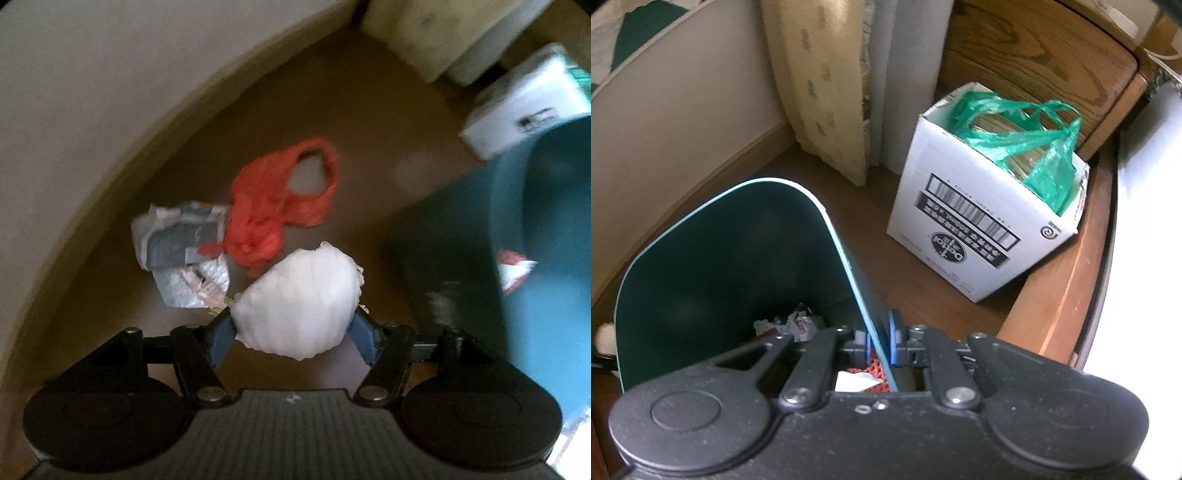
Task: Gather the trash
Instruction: 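Carry the foam ball into the wastebasket and open the left gripper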
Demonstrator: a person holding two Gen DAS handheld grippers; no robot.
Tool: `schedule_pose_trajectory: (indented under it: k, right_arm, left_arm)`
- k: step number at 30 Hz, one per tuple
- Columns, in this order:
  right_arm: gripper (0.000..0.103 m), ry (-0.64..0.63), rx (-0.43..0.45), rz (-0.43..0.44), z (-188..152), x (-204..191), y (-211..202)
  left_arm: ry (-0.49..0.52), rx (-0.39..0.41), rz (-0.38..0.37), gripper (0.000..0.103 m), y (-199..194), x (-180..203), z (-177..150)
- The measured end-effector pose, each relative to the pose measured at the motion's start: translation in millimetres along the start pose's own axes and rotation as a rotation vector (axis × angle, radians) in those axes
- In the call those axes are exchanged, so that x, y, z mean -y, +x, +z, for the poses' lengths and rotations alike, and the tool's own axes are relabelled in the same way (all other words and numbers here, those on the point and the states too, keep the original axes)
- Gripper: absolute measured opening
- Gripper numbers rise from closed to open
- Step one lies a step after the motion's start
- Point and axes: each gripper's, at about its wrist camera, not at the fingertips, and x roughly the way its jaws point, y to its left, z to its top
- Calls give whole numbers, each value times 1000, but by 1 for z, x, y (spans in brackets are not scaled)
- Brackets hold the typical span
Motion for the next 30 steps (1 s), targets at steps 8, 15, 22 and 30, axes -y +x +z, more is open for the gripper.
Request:
schedule_pose_trajectory:
  k: [8,15,22,30]
  right_arm:
    - [8,-84,39,0,-3,-18,-8]
    - [9,-92,51,15,-3,-19,-10]
    - [9,-97,60,26,-3,-19,-10]
    - [9,-97,61,32,-6,-18,-12]
  left_arm:
    - [178,148,-81,65,-102,76,11]
    - [284,151,-63,65,-84,148,29]
    - [322,80,-52,65,-26,186,51]
    - [332,6,-41,66,18,203,64]
